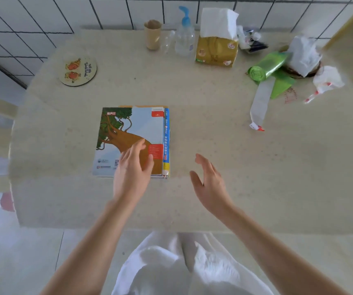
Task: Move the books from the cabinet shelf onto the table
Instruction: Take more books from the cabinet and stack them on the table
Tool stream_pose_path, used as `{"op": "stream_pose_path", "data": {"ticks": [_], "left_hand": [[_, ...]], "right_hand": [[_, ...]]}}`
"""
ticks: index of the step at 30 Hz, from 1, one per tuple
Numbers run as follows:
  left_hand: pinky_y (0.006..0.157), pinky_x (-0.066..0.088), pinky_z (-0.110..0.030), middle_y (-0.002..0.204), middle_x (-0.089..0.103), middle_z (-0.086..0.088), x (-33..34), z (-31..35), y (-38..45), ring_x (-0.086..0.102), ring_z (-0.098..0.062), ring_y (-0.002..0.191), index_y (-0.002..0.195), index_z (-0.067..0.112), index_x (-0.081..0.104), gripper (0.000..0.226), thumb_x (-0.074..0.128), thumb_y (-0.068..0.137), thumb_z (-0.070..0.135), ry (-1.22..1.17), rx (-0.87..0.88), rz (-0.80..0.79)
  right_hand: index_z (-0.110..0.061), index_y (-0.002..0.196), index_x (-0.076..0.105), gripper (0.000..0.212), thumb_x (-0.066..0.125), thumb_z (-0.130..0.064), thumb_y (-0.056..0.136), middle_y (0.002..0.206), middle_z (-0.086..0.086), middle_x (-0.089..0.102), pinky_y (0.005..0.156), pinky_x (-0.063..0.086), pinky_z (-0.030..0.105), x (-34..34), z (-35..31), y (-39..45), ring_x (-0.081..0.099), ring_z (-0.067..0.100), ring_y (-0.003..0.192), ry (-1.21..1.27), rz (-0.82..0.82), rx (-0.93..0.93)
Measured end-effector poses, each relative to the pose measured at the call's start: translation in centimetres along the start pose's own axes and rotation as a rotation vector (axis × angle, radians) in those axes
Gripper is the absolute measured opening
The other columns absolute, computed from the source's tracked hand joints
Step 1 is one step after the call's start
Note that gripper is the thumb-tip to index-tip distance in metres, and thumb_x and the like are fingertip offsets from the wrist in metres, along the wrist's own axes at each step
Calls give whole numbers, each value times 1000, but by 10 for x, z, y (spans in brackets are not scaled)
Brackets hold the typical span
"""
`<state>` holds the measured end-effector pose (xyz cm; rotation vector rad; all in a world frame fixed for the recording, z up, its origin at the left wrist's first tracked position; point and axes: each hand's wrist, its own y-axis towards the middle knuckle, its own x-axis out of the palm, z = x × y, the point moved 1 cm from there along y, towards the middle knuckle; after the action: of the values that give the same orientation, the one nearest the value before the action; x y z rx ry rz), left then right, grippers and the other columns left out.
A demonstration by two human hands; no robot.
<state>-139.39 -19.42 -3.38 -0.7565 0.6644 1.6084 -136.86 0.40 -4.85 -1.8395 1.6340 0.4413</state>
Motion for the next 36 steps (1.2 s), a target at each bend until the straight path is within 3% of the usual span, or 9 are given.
{"op": "stream_pose_path", "data": {"ticks": [5, 9, 15, 19, 23, 32, 36], "left_hand": [[75, 54, -38, 96, 70, 2, 40, 31, -28, 63, -23, 93, 117, 9, 62, 31, 67, 86, 11, -37, 229, -100], [70, 51, -36, 83, 68, 2, 61, 43, -46, 65, -26, 82, 109, 8, 66, 31, 71, 79, 1, -63, 337, -214], [80, 48, -34, 90, 70, 3, 75, 38, -69, 65, -22, 91, 108, 15, 69, 23, 65, 86, 9, -64, 400, -484], [80, 47, -33, 93, 70, 1, 82, 31, -80, 64, -23, 93, 108, 16, 67, 19, 61, 90, 15, -12, 544, -687], [78, 48, -34, 89, 69, 3, 89, 38, -104, 64, -22, 87, 112, 19, 65, 22, 58, 91, 19, 48, 709, -870], [71, 46, -29, 79, 65, 6, 96, 49, -227, 61, -16, 75, 114, 18, 63, 25, 59, 88, 16, 148, 1038, -1279], [73, 49, -31, 77, 64, 7, 92, 50, -298, 60, -13, 73, 111, 17, 64, 24, 60, 88, 14, 161, 1191, -1434]], "right_hand": [[-10, 123, 57, 30, 55, -13, 93, 112, 4, 70, 85, 36, 14, -20, 29, -37, 63, 22, 107, 33, 88, 57], [-10, 117, 61, 25, 54, -13, 93, 110, 4, 70, 85, 40, 16, -26, 50, -67, 64, 22, 103, -1, 202, 148], [-12, 120, 60, 26, 51, -19, 96, 118, 3, 65, 93, 39, 26, -5, 66, -119, 57, 24, 111, -32, 344, 330], [-12, 118, 61, 25, 52, -19, 96, 119, 2, 65, 88, 30, 15, 16, 75, -172, 56, 23, 113, -28, 500, 523], [-11, 115, 64, 23, 55, -17, 95, 114, 2, 68, 90, 34, 19, 41, 78, -233, 59, 23, 111, 18, 605, 678], [-8, 118, 62, 26, 54, -15, 94, 110, 3, 68, 91, 39, 25, 120, 46, -381, 61, 22, 107, 247, 875, 1029], [-10, 122, 60, 29, 52, -15, 95, 113, 0, 67, 87, 35, 16, 167, 22, -446, 59, 17, 108, 367, 1018, 1199]]}}
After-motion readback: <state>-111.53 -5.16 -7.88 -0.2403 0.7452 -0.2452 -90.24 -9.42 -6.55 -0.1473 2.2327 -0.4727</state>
